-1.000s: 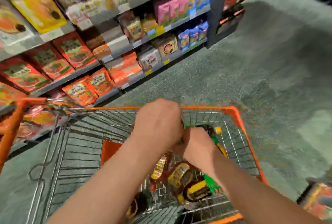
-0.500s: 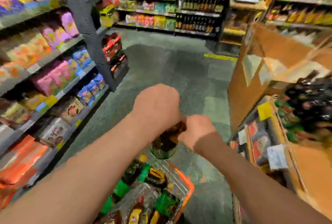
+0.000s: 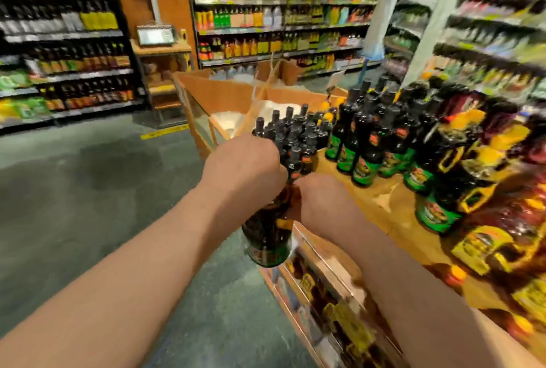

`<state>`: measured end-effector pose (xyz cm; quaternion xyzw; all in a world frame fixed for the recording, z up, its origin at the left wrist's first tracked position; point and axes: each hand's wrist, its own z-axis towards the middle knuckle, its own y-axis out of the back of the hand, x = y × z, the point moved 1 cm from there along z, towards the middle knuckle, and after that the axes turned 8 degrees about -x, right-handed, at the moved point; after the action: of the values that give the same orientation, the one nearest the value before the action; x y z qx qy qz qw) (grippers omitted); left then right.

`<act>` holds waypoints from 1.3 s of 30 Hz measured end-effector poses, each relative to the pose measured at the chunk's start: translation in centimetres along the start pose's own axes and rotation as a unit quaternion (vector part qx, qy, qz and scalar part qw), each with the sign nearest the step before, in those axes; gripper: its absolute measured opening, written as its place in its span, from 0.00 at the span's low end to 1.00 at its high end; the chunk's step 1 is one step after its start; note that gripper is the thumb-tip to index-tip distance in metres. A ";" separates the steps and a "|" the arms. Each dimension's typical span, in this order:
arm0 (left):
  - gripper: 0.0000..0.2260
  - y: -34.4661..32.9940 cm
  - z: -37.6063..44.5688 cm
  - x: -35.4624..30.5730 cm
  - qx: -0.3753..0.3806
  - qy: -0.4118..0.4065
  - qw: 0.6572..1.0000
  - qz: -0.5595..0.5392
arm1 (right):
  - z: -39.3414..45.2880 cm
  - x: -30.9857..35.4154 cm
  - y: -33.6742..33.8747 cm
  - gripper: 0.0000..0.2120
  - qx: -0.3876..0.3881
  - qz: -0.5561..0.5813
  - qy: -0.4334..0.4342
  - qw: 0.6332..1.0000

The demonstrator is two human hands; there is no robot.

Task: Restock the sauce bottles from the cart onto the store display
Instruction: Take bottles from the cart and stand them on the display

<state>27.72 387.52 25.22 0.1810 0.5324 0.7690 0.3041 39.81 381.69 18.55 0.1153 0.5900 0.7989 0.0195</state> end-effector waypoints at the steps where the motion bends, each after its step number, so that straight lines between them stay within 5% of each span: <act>1: 0.16 -0.4 1.4 -1.6 -0.001 -0.021 1.000 -0.005 | 0.0 -1.9 0.8 0.09 0.001 -0.005 -0.031 0.999; 14: 0.20 -5.2 16.2 -20.2 0.005 -0.219 0.975 -0.037 | 0.4 -21.6 6.8 0.18 -0.030 -0.036 -0.227 0.973; 19: 0.19 -8.3 20.2 -24.6 0.019 -0.280 0.956 -0.081 | 1.3 -27.1 6.2 0.09 -0.035 -0.043 -0.324 0.945; 29: 0.14 -12.7 26.9 -31.4 0.074 -0.399 0.912 -0.067 | 3.3 -32.4 4.4 0.02 -0.087 -0.090 -0.432 0.893; 39: 0.12 -16.7 28.2 -33.8 0.044 -0.462 0.883 -0.068 | 5.0 -31.5 2.2 0.10 -0.061 -0.218 -0.504 0.834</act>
<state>74.61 389.35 21.60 0.4920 0.3760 0.5516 0.5589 71.75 380.44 16.91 0.3689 0.4586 0.6397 0.4944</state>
